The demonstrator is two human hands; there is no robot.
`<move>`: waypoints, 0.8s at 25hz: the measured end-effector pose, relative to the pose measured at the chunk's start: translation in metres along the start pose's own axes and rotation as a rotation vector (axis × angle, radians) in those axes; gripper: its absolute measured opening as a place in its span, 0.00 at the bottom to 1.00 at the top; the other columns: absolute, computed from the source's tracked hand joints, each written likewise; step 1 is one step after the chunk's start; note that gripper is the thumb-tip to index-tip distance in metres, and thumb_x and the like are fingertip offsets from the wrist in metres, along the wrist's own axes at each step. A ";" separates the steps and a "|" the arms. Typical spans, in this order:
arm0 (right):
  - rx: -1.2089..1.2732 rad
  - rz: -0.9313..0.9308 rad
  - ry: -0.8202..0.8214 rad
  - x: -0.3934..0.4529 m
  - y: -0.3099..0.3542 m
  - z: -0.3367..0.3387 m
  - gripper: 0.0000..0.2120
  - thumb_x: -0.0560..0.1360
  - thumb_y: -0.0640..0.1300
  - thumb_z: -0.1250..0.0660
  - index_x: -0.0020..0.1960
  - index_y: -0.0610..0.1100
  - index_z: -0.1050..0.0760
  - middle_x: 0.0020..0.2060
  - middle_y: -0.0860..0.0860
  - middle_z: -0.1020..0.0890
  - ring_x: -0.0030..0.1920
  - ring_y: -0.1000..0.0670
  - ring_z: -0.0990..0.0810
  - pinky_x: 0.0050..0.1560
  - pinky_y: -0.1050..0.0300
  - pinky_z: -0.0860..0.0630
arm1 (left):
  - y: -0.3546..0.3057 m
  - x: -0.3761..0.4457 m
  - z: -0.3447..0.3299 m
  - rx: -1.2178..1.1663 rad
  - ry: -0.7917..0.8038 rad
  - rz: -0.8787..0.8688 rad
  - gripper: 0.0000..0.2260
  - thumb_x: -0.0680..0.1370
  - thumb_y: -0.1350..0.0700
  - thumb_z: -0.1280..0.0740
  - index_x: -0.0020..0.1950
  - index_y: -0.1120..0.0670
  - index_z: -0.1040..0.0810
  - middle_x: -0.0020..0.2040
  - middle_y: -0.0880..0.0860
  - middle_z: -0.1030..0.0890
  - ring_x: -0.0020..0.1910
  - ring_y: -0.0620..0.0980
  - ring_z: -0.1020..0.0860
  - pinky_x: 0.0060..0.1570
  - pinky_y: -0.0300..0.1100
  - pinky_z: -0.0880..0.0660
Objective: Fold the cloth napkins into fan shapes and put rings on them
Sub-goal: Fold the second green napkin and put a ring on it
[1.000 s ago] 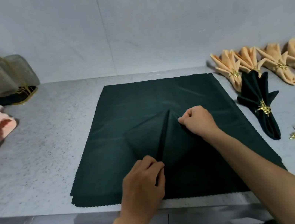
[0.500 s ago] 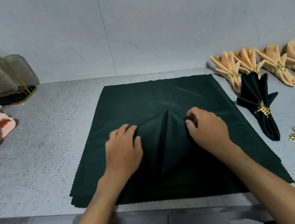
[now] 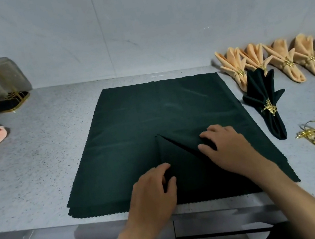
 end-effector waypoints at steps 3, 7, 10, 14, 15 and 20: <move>-0.151 -0.015 -0.002 -0.023 0.013 -0.025 0.28 0.82 0.62 0.55 0.77 0.51 0.40 0.78 0.51 0.42 0.78 0.46 0.49 0.77 0.47 0.50 | -0.007 0.010 0.009 0.282 -0.120 -0.090 0.11 0.76 0.52 0.34 0.58 0.50 0.19 0.46 0.46 0.22 0.45 0.46 0.25 0.44 0.37 0.32; -0.160 -0.040 -0.005 -0.034 0.023 -0.046 0.38 0.79 0.62 0.68 0.76 0.44 0.36 0.76 0.44 0.36 0.77 0.42 0.39 0.76 0.44 0.44 | -0.043 0.053 -0.020 0.413 -0.008 -0.382 0.19 0.82 0.51 0.42 0.72 0.54 0.30 0.74 0.54 0.32 0.72 0.53 0.34 0.70 0.53 0.36; -0.152 -0.041 -0.029 -0.040 0.021 -0.045 0.38 0.79 0.61 0.68 0.78 0.43 0.41 0.78 0.44 0.40 0.78 0.44 0.42 0.77 0.46 0.46 | -0.022 0.090 -0.047 0.504 0.265 -0.260 0.25 0.85 0.45 0.55 0.81 0.49 0.53 0.81 0.49 0.54 0.79 0.50 0.56 0.77 0.55 0.56; -0.112 -0.047 0.022 -0.018 0.023 -0.038 0.33 0.81 0.60 0.66 0.80 0.43 0.58 0.80 0.44 0.58 0.79 0.46 0.61 0.78 0.49 0.61 | 0.002 0.099 -0.049 0.502 0.244 -0.229 0.24 0.84 0.44 0.57 0.81 0.44 0.56 0.81 0.47 0.56 0.79 0.50 0.58 0.77 0.54 0.57; -0.094 -0.040 0.043 -0.004 0.027 -0.038 0.31 0.83 0.58 0.63 0.80 0.43 0.59 0.80 0.44 0.59 0.79 0.46 0.62 0.78 0.49 0.61 | 0.001 0.099 -0.049 0.505 0.239 -0.235 0.24 0.84 0.44 0.57 0.80 0.44 0.56 0.81 0.47 0.55 0.79 0.49 0.58 0.77 0.54 0.57; -0.124 -0.001 0.004 0.018 0.013 -0.040 0.31 0.83 0.58 0.60 0.80 0.44 0.60 0.80 0.47 0.59 0.79 0.50 0.61 0.78 0.52 0.61 | -0.002 0.099 -0.049 0.519 0.214 -0.227 0.24 0.84 0.44 0.58 0.81 0.44 0.56 0.81 0.49 0.56 0.79 0.49 0.58 0.77 0.54 0.57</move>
Point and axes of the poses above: each hand's wrist, its own x-axis towards the middle knuckle, its own z-axis out of the back of the hand, y = z × x, the point moved 6 cm from there along x, towards the middle knuckle
